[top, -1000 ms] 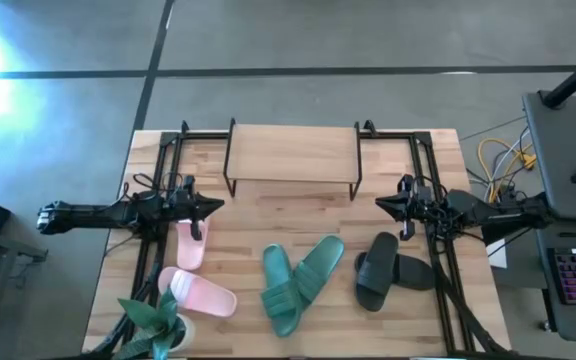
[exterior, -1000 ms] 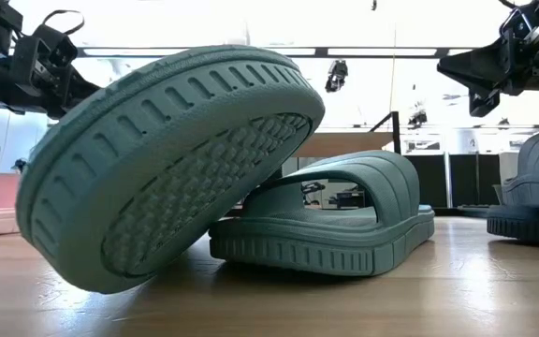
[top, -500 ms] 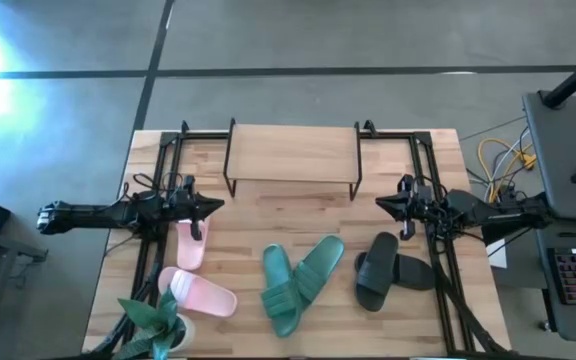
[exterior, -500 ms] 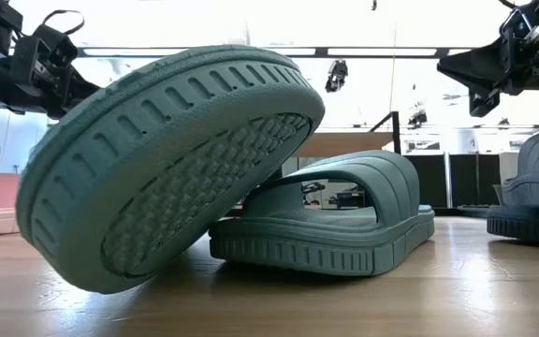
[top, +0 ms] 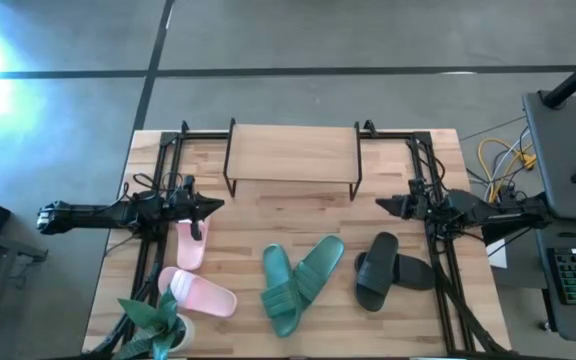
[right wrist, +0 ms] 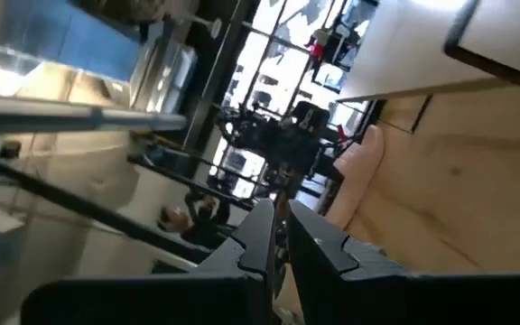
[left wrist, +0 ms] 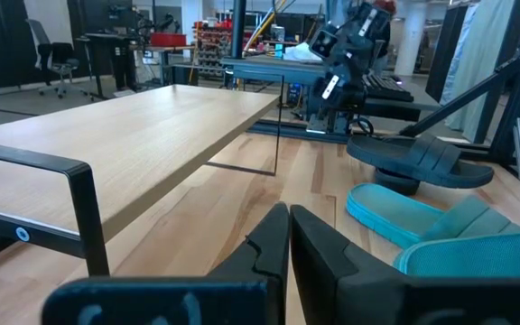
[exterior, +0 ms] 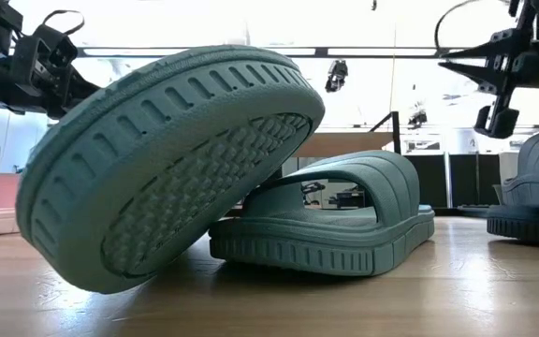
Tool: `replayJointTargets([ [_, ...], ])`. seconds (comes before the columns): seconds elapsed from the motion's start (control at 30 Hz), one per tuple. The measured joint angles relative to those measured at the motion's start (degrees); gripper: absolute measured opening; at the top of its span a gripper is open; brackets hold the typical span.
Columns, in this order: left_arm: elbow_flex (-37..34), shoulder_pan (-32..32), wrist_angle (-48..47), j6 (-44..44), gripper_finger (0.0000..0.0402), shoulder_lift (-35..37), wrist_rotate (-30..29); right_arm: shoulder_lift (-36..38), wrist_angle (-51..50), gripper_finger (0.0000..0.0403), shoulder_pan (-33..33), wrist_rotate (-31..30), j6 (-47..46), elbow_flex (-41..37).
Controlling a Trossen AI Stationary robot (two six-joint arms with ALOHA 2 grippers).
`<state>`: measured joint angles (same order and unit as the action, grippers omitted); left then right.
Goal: Pick and place slides into the shelf
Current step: Put the top black slides under the shelf
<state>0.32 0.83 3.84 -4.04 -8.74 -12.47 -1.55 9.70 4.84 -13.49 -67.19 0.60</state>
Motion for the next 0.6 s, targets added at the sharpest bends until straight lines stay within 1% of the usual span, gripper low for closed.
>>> replayJointTargets([
  [0.03, 0.0, -0.01, 0.0, -0.01, 0.0, -0.01, 0.0, -0.04, -0.04, 0.0027, -0.03, 0.95, -0.86, 0.0],
  [0.07, 0.0, 0.01, 0.0, -0.01, 0.0, -0.01, 0.0, -0.1, 0.0, 0.0027, -0.02, 3.46, -1.17, 0.0],
  [0.2, 0.0, 0.0, 0.0, -0.01, 0.0, -0.01, 0.0, -1.5, -0.83, 0.0027, 0.0, 18.01, 1.44, 0.0],
  [0.3, 0.0, -0.01, 0.0, -0.01, 0.0, -0.01, 0.0, -3.81, -3.91, 0.0029, 0.02, 23.21, -1.86, 0.02],
  [0.37, 0.0, 0.0, 0.0, 0.0, 0.0, -0.01, 0.0, -5.65, -7.42, 0.0036, 0.02, 26.03, -1.95, 0.91],
  [0.43, 0.0, 0.0, 0.0, 0.0, 0.0, 0.03, 0.0, -7.8, -13.45, 0.0048, 0.02, 29.85, -0.02, 3.17],
  [0.5, 0.0, 0.01, 0.0, 0.0, 0.0, -0.01, 0.0, -10.43, -22.86, 0.0065, 0.05, 32.72, 2.09, 6.78],
  [0.6, 0.0, 0.01, 0.0, -0.01, 0.0, 0.01, 0.0, -15.1, -38.1, 0.0096, 0.02, 32.84, 7.26, 13.51],
])
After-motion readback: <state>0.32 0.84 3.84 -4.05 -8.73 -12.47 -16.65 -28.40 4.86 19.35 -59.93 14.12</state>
